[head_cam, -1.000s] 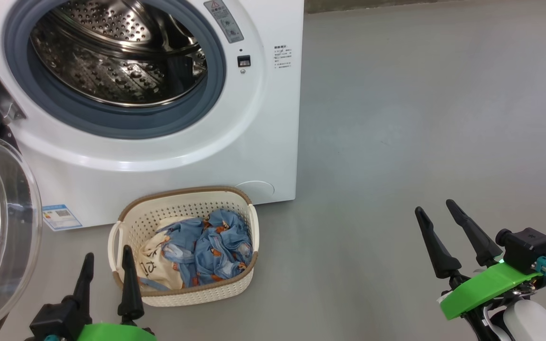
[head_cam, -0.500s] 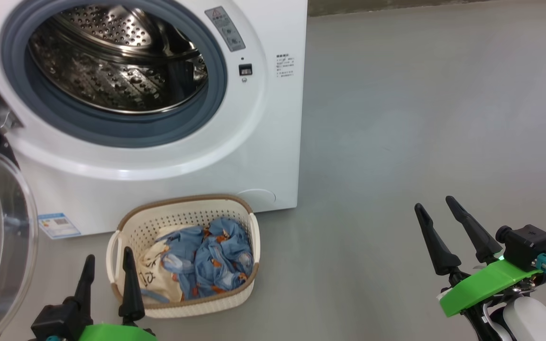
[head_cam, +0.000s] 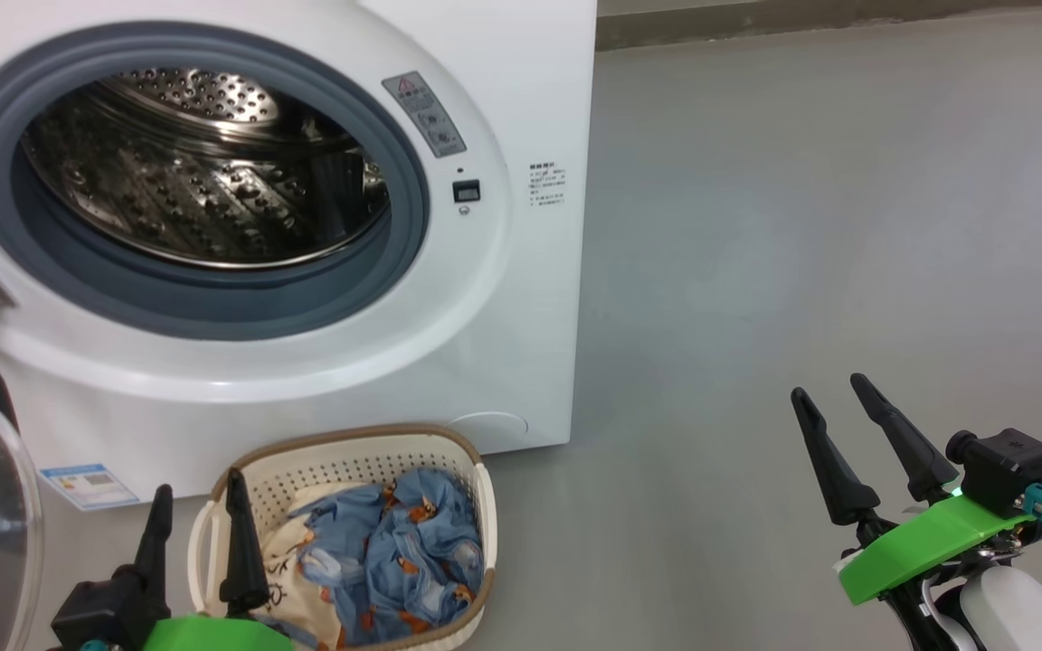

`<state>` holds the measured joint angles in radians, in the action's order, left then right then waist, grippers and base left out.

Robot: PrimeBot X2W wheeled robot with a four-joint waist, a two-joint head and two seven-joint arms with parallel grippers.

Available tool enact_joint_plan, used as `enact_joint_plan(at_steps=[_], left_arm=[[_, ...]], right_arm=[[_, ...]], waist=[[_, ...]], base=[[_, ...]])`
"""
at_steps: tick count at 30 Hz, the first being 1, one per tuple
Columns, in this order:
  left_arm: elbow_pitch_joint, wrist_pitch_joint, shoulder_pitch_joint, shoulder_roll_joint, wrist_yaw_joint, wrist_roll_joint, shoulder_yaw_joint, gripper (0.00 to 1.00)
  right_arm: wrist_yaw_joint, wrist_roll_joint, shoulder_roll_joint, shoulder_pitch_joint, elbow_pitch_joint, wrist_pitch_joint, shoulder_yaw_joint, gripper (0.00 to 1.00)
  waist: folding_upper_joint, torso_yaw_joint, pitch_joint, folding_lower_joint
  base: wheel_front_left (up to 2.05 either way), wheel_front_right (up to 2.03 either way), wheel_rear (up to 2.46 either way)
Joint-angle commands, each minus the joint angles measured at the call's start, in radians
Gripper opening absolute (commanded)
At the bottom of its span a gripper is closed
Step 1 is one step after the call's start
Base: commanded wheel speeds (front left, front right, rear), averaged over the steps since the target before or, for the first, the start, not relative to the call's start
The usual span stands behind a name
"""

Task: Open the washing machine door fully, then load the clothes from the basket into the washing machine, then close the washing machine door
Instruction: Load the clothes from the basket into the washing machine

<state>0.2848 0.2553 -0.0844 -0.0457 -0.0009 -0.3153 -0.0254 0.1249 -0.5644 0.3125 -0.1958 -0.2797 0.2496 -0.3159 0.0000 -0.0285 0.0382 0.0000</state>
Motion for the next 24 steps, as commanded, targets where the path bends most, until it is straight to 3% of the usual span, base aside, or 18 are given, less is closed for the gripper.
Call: enact_joint_plan(at_steps=[1,8,24], left_arm=[[-0.028,0.006,-0.041,-0.011,-0.004,0.007,0.036,1.00],[-0.032,0.006,-0.044,-0.009,-0.008,0.008,0.040,1.00],[-0.023,0.006,-0.051,-0.006,-0.006,0.011,0.037,1.00]], right_arm=[[0.006,0.000,0.015,-0.020,0.026,0.012,-0.009,1.00],[0.006,0.001,0.014,-0.021,0.026,0.012,-0.008,1.00],[0.006,0.001,0.018,-0.026,0.027,0.012,-0.012,1.00]], waist=[[0.0000,0.000,0.000,0.0000],[0.0000,0.001,0.005,0.0000],[0.0000,0.010,0.015,0.0000]], base=[[1.03,-1.03,0.00],[0.65,-0.65,0.00],[0.01,-0.01,0.00]])
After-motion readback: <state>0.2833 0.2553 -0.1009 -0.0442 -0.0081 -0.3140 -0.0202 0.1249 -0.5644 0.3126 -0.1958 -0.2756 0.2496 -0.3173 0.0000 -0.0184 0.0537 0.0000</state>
